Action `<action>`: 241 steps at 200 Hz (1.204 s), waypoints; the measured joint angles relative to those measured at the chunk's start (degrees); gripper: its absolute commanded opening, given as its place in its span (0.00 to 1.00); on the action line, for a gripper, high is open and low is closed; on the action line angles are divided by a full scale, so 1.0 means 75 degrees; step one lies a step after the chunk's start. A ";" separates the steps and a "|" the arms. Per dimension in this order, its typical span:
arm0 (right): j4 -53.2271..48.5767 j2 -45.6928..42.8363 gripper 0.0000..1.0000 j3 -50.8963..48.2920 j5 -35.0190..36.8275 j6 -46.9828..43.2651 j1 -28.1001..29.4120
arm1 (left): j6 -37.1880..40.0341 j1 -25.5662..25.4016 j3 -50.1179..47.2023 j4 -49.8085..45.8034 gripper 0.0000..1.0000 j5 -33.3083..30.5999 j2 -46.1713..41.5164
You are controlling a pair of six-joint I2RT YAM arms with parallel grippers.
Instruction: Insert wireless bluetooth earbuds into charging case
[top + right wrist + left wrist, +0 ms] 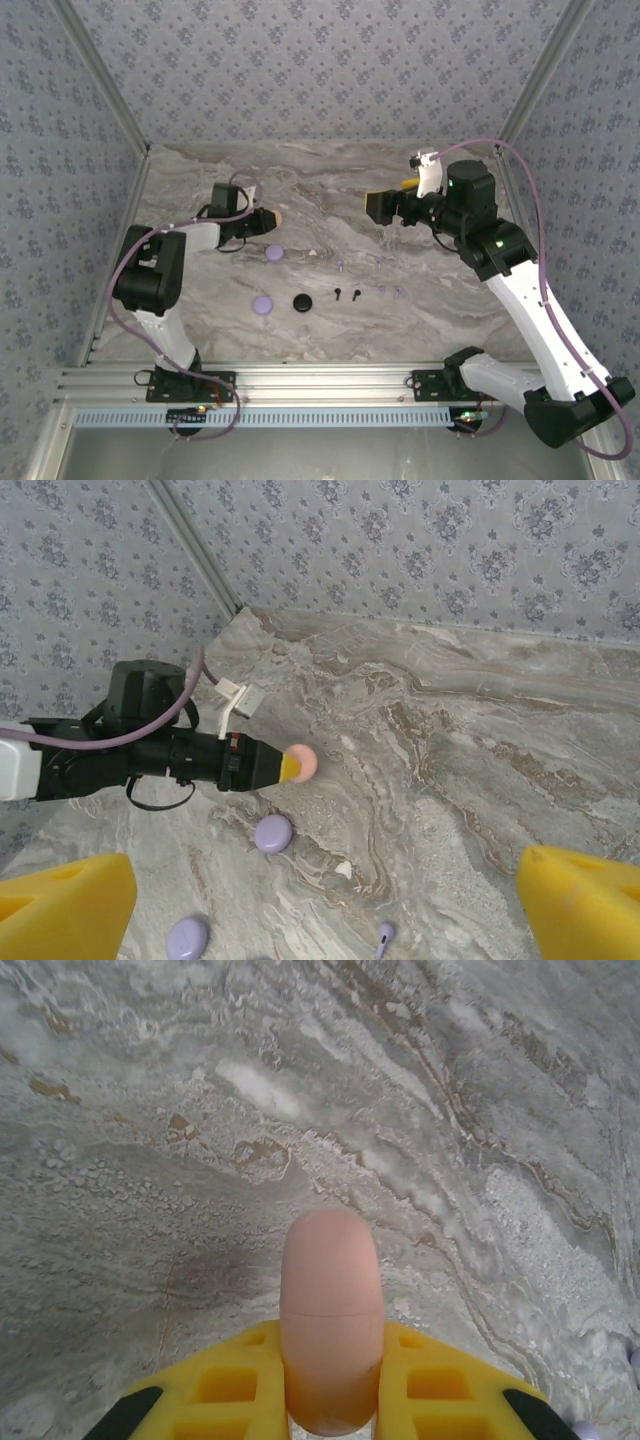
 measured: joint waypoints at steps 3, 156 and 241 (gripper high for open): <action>0.0000 0.0000 1.00 0.0000 -0.0020 0.0000 -0.0017 | -0.0009 0.0000 0.0020 0.0006 0.08 0.0009 0.0052; -0.0204 -0.0312 1.00 -0.0729 -0.1174 0.0364 -0.1099 | 0.0204 0.0251 0.0758 -0.0201 0.55 0.0303 0.0903; -0.0761 -0.0143 1.00 -0.1075 -0.0452 -0.0577 0.0373 | 0.0312 0.0329 -0.0586 -0.0009 0.60 -0.0303 -0.1585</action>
